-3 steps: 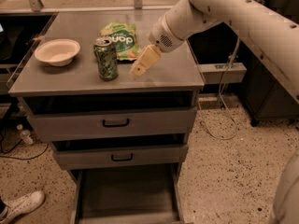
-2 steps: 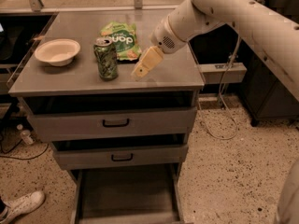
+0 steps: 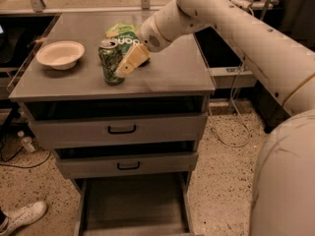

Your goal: Place green can into bottom drawer

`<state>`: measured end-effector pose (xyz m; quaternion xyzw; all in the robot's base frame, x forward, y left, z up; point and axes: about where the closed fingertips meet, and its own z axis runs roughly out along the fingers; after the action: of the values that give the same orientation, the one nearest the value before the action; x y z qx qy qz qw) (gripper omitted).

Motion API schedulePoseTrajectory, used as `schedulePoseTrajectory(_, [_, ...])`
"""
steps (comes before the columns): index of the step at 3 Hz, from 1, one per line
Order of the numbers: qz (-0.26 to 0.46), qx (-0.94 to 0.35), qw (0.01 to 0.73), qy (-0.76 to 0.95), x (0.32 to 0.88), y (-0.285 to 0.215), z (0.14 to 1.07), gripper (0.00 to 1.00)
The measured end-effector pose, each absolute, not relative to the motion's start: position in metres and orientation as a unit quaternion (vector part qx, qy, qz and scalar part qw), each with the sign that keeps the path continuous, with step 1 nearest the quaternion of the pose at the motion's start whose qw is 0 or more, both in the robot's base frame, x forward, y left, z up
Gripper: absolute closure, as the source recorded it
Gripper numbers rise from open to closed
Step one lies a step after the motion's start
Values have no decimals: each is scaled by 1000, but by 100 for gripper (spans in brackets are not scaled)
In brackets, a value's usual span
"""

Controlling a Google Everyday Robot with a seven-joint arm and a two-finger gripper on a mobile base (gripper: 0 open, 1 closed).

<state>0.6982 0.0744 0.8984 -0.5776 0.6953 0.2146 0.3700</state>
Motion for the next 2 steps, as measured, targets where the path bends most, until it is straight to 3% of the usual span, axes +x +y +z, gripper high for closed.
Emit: schedulePoseTrajectory(2, [232,-578,374,687,694,93,891,0])
